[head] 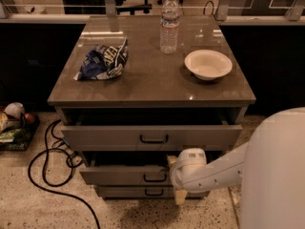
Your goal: Open middle drawer
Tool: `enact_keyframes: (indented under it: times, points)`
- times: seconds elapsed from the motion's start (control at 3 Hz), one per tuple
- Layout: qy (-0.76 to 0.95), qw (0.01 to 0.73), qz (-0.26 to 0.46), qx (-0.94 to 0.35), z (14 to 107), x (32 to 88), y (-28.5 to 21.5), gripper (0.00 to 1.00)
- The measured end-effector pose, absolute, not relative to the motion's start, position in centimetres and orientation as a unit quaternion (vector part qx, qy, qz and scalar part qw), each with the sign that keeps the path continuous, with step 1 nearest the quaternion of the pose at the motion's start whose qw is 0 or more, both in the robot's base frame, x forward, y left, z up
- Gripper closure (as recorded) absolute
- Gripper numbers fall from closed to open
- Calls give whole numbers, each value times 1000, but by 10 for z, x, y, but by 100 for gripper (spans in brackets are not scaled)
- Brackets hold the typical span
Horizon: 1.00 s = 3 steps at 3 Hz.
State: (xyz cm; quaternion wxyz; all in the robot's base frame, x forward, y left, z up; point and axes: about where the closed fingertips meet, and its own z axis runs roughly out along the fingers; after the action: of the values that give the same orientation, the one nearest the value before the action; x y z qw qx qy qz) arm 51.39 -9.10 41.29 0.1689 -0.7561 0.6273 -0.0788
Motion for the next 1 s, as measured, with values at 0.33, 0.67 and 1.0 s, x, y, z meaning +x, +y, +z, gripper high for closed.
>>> enact_keyframes:
  times: [0.33,0.67,1.0]
  points:
    - [625,165,-97,-757,428,514,-96,0]
    - [623,159,-129,-755,453,510,-105,0]
    - [625,147,-158,-750,474,503,-110,18]
